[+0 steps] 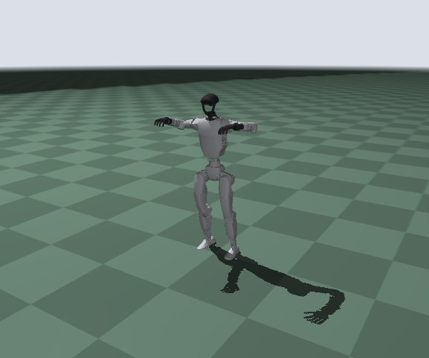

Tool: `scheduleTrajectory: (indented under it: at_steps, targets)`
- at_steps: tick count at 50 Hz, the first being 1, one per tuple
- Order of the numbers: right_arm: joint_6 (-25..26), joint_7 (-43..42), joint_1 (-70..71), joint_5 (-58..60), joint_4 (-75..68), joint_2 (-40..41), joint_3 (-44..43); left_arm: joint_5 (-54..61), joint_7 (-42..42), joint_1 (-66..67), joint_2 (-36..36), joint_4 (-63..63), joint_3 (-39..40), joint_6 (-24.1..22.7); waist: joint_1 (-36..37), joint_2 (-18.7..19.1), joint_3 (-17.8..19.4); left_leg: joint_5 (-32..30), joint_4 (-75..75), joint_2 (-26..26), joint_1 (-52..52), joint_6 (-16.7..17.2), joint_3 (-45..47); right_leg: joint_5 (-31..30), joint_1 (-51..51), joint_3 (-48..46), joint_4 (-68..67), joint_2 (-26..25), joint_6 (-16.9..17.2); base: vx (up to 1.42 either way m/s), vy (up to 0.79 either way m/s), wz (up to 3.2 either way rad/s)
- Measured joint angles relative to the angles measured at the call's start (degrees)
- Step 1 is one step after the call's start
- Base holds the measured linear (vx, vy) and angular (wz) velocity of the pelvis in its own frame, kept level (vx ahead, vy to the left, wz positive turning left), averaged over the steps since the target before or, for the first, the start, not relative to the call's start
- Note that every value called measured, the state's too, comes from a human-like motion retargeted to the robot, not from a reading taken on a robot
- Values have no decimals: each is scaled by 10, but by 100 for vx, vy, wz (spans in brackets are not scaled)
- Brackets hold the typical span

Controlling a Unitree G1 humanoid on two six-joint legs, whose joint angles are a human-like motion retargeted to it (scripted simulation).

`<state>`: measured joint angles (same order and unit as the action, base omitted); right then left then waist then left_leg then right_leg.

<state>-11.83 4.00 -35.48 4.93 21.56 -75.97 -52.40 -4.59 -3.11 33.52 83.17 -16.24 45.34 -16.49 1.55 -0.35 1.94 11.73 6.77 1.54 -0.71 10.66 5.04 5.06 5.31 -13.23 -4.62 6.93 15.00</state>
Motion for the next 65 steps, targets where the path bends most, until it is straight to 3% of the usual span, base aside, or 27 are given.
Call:
scheduleTrajectory:
  at_steps: [7, 14, 19, 25, 30, 37, 42, 48, 55, 60, 65]
  targets:
    - [-14, -22, -19, 13, -1, 25, -13, -29, 44, 46, -37, 23, 48, -11, -3, 4, 2, -1, 1, 5, 6, 1, 12, -4, -12, 12, 1, -4, 0, 0, 0, -5]
    - [-26, -68, -33, 6, -3, 101, -3, -27, 130, 47, -134, 40, 60, -14, -7, 3, 6, -3, 0, 8, 15, 2, 16, -7, -22, 16, 3, -7, 0, 0, 0, 0]
    - [-31, -122, -7, -40, -10, 185, 93, 11, 205, -16, -258, 47, -57, -4, -3, 3, 14, -5, -2, 6, 18, -1, 16, -9, -28, 16, 1, -6, 0, 0, 0, 0]
    - [-27, -161, 63, -80, -108, 312, 324, 37, 210, -93, -459, 153, -255, 20, 9, -2, 26, -4, -5, 0, 14, -5, 17, -6, -30, 17, -7, 1, 0, 0, 2, 1]
    - [-4, -153, 156, -60, -345, 432, 521, 41, 157, -180, -606, 383, -379, 49, 19, -12, 37, 0, -7, -9, 3, -10, 11, 0, -21, 9, -18, 12, 0, 1, 8, 14]
    - [51, -130, 245, -101, -662, 586, 613, 136, 101, -301, -729, 727, -457, 95, 27, -15, 47, 3, -9, -16, -8, -13, -5, 7, -11, -8, -35, 20, -5, 1, 7, 22]
    - [67, -165, 298, -147, -772, 632, 636, 207, 96, -353, -751, 845, -490, 101, 30, -16, 63, 5, -10, -12, -13, -13, -3, 10, -28, -2, -72, 20, -18, -2, 7, -8]
    - [69, -206, 339, -96, -763, 631, 706, 250, 114, -362, -754, 825, -514, 91, 27, -12, 88, 3, -10, 8, -13, -14, 20, 1, -93, 26, -169, 11, -42, -6, 5, -38]
    - [71, -220, 364, -2, -697, 602, 753, 207, 169, -381, -738, 724, -515, 90, 4, -11, 103, 4, -16, 14, -13, -9, 43, 40, -121, 3, -155, 7, -36, -2, -1, -29]
    - [87, -196, 354, 9, -663, 585, 748, 114, 190, -427, -717, 585, -525, 119, -2, -12, 97, 8, -17, 1, -17, -13, 58, -12, -100, 8, -69, 4, -30, 5, -5, -24]
    - [107, -160, 342, -9, -660, 572, 739, 57, 191, -562, -692, 503, -542, 162, -23, 6, 78, 10, -10, 2, -19, -14, 70, -24, -95, 17, -59, 2, -38, 6, -4, -17]
